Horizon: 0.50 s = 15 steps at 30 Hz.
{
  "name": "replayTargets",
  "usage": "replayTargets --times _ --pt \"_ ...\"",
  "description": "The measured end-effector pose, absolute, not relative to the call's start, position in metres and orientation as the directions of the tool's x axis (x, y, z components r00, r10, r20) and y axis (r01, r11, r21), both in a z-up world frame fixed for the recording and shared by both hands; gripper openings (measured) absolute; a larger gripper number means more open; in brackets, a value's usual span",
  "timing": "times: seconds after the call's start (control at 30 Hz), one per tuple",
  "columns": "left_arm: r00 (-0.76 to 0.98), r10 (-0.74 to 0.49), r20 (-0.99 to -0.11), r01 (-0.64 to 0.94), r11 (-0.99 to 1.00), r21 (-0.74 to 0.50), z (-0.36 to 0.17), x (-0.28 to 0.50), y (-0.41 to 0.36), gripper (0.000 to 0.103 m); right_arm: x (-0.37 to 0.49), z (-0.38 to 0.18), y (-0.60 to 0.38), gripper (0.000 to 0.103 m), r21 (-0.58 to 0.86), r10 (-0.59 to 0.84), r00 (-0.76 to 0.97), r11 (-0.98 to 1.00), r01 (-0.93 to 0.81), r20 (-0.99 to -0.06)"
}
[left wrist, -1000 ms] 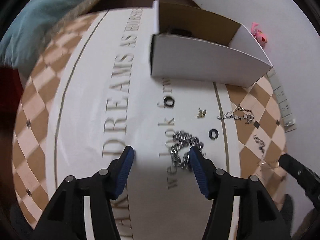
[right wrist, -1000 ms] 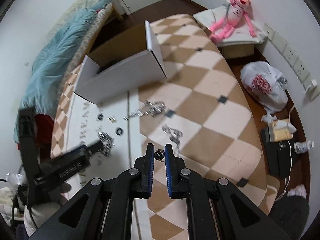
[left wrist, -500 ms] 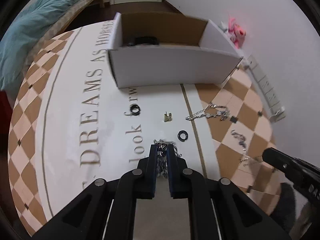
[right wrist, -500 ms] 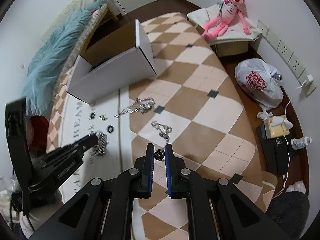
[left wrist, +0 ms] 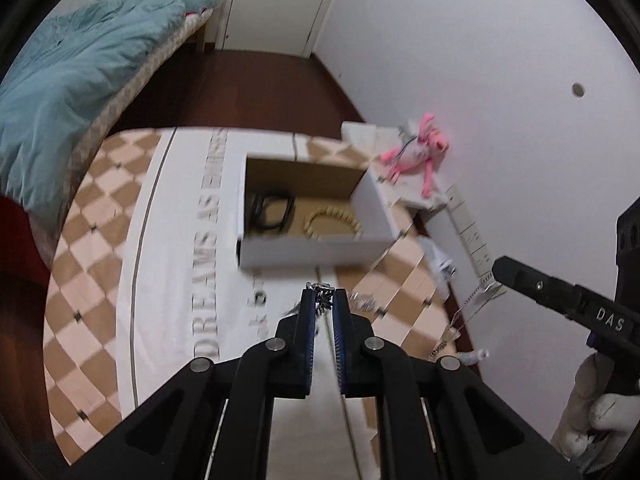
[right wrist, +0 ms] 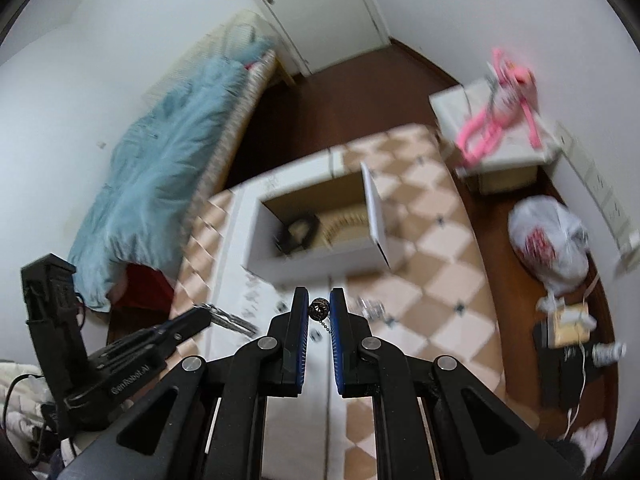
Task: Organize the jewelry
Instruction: 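Lower both items into the white box and open both tools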
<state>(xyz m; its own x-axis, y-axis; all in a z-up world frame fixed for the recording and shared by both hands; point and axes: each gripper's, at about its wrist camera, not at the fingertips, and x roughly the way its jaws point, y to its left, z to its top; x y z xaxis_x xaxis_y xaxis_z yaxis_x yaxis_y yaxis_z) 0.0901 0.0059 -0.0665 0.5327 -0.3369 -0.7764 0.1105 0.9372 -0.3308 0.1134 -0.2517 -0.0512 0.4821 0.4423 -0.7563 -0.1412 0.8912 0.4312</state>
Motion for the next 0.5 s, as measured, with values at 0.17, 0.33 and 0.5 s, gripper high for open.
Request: replayTargets --times 0.17,0.33,0.5 --pt "0.555 -0.355 -0.752 0.137 0.931 -0.339 -0.041 0.120 0.005 0.006 0.146 -0.009 -0.237 0.011 0.397 0.443 0.526 0.894 -0.206 -0.726" --pt "0.539 -0.349 -0.767 0.130 0.934 -0.334 -0.041 0.163 0.007 0.006 0.193 -0.001 -0.214 0.011 0.323 0.403 0.530 0.915 -0.241 -0.746" --pt "0.468 -0.357 -0.808 0.089 0.929 -0.359 -0.068 0.202 0.012 0.006 0.244 -0.024 -0.197 0.011 0.279 0.361 0.476 0.931 -0.236 -0.802"
